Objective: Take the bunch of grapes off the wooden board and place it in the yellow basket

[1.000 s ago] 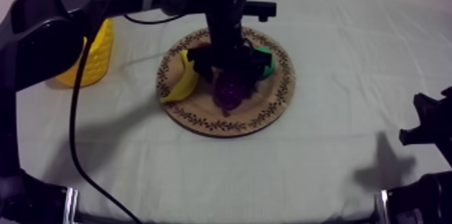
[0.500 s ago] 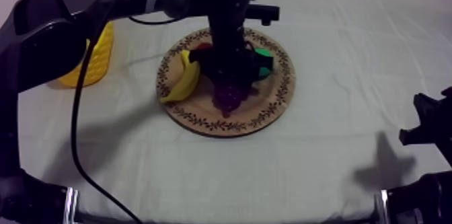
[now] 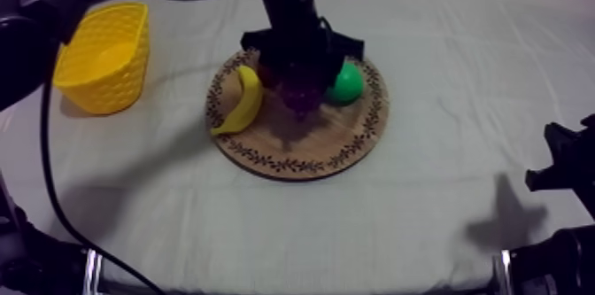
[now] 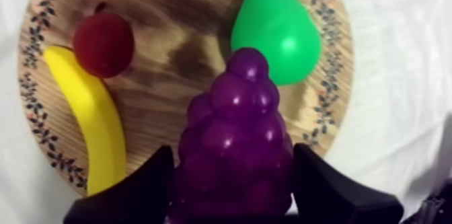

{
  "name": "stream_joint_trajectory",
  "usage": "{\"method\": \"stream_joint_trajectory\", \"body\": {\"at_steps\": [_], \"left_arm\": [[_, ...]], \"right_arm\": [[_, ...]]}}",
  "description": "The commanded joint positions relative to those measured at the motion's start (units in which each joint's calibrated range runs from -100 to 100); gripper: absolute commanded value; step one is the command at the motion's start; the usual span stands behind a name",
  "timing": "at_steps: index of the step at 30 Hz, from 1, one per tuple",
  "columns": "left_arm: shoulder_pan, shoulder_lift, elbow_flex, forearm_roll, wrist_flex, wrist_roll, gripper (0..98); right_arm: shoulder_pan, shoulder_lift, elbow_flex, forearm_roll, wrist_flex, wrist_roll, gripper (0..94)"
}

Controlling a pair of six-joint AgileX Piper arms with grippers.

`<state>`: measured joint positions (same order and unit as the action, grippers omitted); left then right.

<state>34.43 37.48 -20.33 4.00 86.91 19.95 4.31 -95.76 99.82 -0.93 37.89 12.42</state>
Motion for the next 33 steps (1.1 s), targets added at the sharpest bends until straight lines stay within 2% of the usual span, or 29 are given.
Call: {"method": "stream_joint_trajectory", "body": {"at_steps": [1, 11, 18, 33], "left_arm": [[-0.1, -1.9, -0.3, -0.10, 0.5, -0.1, 52.2], [-0.8, -7.6, -0.2, -0.77, 2.5, -0.6, 52.2], [-3.0, -10.8, 2.2, -1.30, 2.7, -1.5, 51.9], [-15.0, -17.3, 13.0, -3.48, 2.5, -4.8, 52.0]], "right_arm": [[0.0, 0.0, 0.0, 0.0, 0.0, 0.0, 0.3], [0.0, 0.0, 0.0, 0.0, 0.0, 0.0, 0.3], [0.0, 0.0, 0.0, 0.0, 0.0, 0.0, 0.3], [0.0, 0.0, 0.0, 0.0, 0.0, 0.0, 0.3]]}}
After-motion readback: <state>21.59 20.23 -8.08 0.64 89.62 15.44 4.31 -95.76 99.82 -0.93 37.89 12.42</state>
